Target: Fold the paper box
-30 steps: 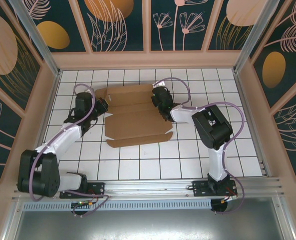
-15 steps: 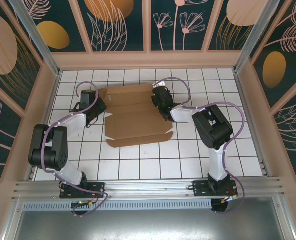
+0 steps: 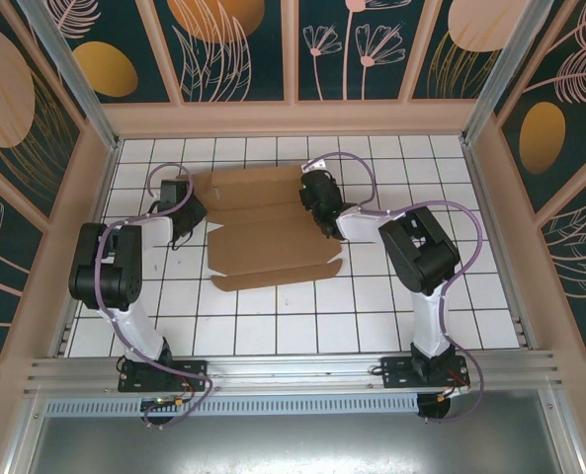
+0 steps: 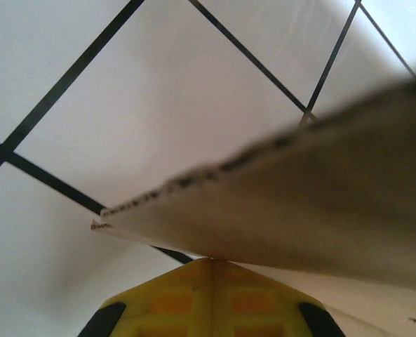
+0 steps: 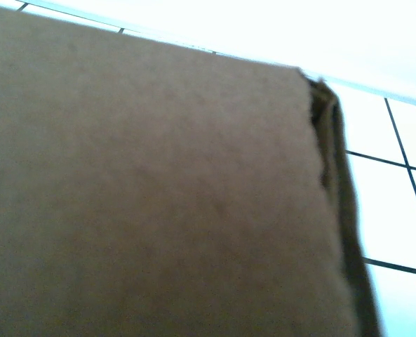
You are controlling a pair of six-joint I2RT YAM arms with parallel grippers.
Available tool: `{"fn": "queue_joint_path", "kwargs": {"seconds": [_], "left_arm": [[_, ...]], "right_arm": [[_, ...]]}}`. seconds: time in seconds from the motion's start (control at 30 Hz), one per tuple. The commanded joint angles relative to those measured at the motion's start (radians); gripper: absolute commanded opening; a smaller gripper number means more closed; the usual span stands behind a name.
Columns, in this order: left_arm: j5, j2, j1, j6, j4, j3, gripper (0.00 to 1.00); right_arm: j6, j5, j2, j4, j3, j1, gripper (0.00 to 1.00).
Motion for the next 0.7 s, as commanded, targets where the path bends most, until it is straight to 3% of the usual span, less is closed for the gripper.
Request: {"fn": "queue_joint_path", "kwargs": {"seconds": [0.0,0.33,0.67], "left_arm": [[0.047,0.050,-0.002,-0.062,-0.017,-0.006,0.08],[0.169,0.065,-0.003,-0.133,0.078,-0.051,0.16],[0.269,-0.025,-0.007,-0.137,0.205,-0.111,0.00]], "right_arm": [[-0.062,0.001,0.067,-0.133,-0.008,0.004,0.00],[-0.069,0.003,0.083,-0.146,0.010,0.008,0.00],[-0.070,0.004,0.095,-0.154,0.020,0.009,0.00]]}}
